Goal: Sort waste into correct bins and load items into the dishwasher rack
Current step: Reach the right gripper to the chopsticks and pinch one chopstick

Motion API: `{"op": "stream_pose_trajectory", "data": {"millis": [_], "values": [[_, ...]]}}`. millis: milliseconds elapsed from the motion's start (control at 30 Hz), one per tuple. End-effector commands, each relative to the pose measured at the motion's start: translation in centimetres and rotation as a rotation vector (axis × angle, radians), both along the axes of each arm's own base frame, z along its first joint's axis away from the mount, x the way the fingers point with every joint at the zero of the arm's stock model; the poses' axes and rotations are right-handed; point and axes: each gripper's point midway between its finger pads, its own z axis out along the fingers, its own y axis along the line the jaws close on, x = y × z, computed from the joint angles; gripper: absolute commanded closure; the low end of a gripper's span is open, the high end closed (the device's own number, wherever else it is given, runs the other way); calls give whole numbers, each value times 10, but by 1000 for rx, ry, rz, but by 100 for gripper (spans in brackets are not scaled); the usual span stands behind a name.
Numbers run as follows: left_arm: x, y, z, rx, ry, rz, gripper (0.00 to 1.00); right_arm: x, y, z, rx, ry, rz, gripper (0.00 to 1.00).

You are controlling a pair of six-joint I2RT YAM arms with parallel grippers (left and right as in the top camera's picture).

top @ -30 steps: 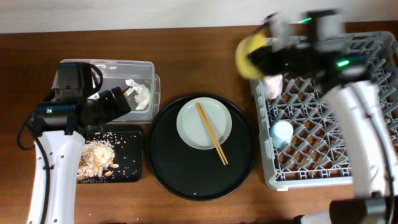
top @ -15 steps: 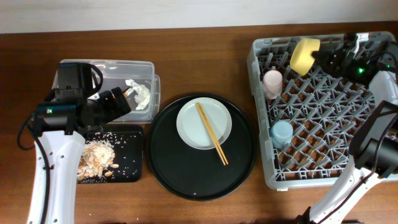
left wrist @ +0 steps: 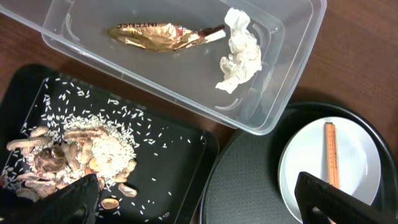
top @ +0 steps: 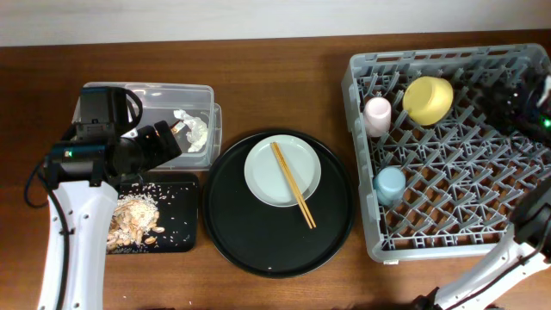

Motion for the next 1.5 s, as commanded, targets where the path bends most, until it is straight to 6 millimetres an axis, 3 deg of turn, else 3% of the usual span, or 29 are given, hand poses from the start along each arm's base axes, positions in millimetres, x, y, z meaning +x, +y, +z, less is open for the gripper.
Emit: {"op": "stream_pose_trajectory", "data": {"millis": [0,67,133,167,200,267,367,500,600,700,767,933,1067,1133,1467], "values": [[-1,3,4,7,-13,14,1,-14,-14,11,-345,145,-95,51],[0,3,4,7,-13,14,1,-17,1,40,-606,198,-122,52],[-1,3,4,7,-13,14,1,-17,38,76,-786,156,-88,51],[-1,3,4,7,-13,14,1,-20,66,92,-876,141,-58,51],[-1,3,4,7,-13,14,1,-27,108,105,-968,135,-1,51],[0,3,4,7,-13,14,1,-45,177,110,-1037,123,145,51],[0,3,4,7,-13,14,1,-87,280,88,-1120,133,454,51],[0,3,4,7,-13,14,1,-120,349,43,-1243,141,697,53],[0,3,4,7,-13,14,1,-125,384,-2,-1263,124,803,58],[-1,3,4,7,-13,14,1,-116,397,-47,-1298,134,832,71],[0,3,4,7,-12,14,1,-113,400,-76,-1299,171,857,73],[-1,3,4,7,-13,14,1,-121,405,-113,-1303,247,934,74],[0,3,4,7,-12,14,1,-130,414,-122,-1314,243,969,75],[-1,3,4,7,-13,14,1,-134,410,-125,-1327,261,979,92],[0,3,4,7,-12,14,1,-139,407,-141,-1298,321,917,87]]}}
